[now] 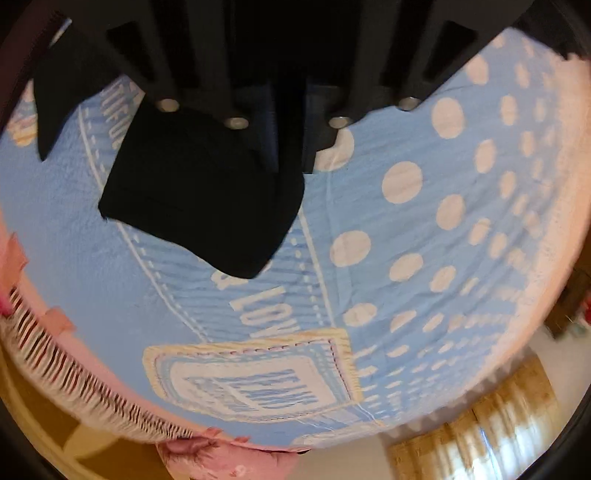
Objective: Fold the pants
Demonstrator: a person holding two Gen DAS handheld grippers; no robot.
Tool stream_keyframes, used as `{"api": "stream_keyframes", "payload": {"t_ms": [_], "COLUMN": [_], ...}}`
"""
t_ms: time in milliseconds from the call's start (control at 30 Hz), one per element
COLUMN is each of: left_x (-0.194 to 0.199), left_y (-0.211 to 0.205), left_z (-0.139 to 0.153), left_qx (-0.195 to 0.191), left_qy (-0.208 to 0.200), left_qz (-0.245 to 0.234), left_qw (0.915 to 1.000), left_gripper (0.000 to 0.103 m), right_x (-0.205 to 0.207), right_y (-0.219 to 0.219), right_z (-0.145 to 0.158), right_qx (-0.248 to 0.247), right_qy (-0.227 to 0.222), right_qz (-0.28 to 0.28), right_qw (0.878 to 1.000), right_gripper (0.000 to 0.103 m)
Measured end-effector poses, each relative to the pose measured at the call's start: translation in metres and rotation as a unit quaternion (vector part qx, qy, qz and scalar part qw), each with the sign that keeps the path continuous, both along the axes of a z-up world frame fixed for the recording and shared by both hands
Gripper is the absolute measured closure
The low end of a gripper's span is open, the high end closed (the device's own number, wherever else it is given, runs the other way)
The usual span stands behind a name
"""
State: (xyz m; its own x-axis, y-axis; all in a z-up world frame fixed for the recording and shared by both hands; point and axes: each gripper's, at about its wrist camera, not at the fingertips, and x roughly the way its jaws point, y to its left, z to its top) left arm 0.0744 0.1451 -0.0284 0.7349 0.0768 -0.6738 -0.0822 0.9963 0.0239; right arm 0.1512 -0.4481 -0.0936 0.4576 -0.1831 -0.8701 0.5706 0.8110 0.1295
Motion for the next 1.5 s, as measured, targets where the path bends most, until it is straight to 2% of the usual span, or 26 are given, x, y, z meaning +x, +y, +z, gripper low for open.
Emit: {"api": "stream_keyframes", "payload": {"t_ms": [33,100,233,300,400,467,533,633,767,833,900,967,1000,1067,1100,1133,1233,1400,1500], "left_x": [-0.001,-0.001,-0.001,0.0,0.0,-0.001,-0.002,-0.005,-0.009,-0.011,-0.013,-0.013,-0.012,-0.011,-0.011,-0.012,-0.015,-0.014,-0.013], "left_y": [-0.002,-0.007,-0.015,-0.018,-0.027,-0.035,-0.046,-0.06,-0.074,-0.079,-0.084,-0.088,-0.09,-0.094,-0.095,-0.097,-0.101,-0.096,-0.095], "left_z": [0.001,0.001,0.005,0.007,0.01,0.011,0.013,0.017,0.024,0.028,0.03,0.031,0.031,0.03,0.03,0.03,0.03,0.029,0.027], "left_qx": [0.0,0.002,0.005,0.0,-0.006,-0.008,-0.008,-0.005,0.002,0.006,0.01,0.013,0.013,0.015,0.015,0.017,0.029,0.033,0.029], "left_qy": [-0.001,-0.002,-0.007,-0.01,-0.015,-0.017,-0.021,-0.026,-0.032,-0.038,-0.042,-0.043,-0.042,-0.041,-0.041,-0.041,-0.043,-0.04,-0.037], "left_qz": [-0.003,-0.011,-0.02,-0.023,-0.033,-0.043,-0.055,-0.07,-0.083,-0.087,-0.089,-0.089,-0.088,-0.087,-0.088,-0.089,-0.089,-0.068,-0.062], "left_qw": [1.0,0.9999,0.9998,0.9997,0.9993,0.9989,0.9983,0.9972,0.996,0.9955,0.995,0.995,0.9951,0.9953,0.9952,0.9951,0.9947,0.9963,0.9969], "left_gripper": [0.002,0.002,0.002,0.002,0.002,0.002,0.002,0.002,0.002,0.002,0.001,0.001,0.001,0.001,0.001,0.001,0.001,0.001,0.001], "right_x": [-0.01,-0.032,-0.102,-0.145,-0.198,-0.224,-0.247,-0.275,-0.292,-0.296,-0.302,-0.304,-0.301,-0.289,-0.277,-0.264,-0.23,-0.201,-0.185], "right_y": [-0.006,-0.006,0.002,0.002,-0.009,-0.014,-0.018,-0.028,-0.036,-0.042,-0.051,-0.056,-0.058,-0.06,-0.061,-0.06,-0.058,-0.059,-0.057], "right_z": [0.003,0.017,0.058,0.068,0.057,0.048,0.035,0.019,0.011,0.016,0.023,0.041,0.048,0.056,0.056,0.053,0.039,0.018,-0.001], "right_qx": [0.03,0.051,0.081,0.092,0.11,0.115,0.101,0.126,0.121,0.107,0.095,0.062,0.046,0.023,0.015,0.003,-0.018,-0.02,-0.039], "right_qy": [-0.03,-0.09,-0.21,-0.244,-0.256,-0.246,-0.221,-0.198,-0.152,-0.128,-0.137,-0.145,-0.152,-0.164,-0.157,-0.141,-0.108,-0.086,-0.039], "right_qz": [0.007,0.034,0.075,0.074,0.041,0.025,0.012,-0.026,-0.053,-0.06,-0.069,-0.066,-0.059,-0.031,-0.011,0.004,0.038,0.061,0.074], "right_qw": [0.999,0.994,0.971,0.963,0.959,0.962,0.97,0.972,0.98,0.984,0.984,0.985,0.986,0.986,0.987,0.99,0.993,0.994,0.996], "right_gripper": [0.097,0.097,0.097,0.097,0.097,0.097,0.097,0.096,0.094,0.094,0.094,0.094,0.094,0.085,0.065,0.051,0.051,0.051,0.051]}}
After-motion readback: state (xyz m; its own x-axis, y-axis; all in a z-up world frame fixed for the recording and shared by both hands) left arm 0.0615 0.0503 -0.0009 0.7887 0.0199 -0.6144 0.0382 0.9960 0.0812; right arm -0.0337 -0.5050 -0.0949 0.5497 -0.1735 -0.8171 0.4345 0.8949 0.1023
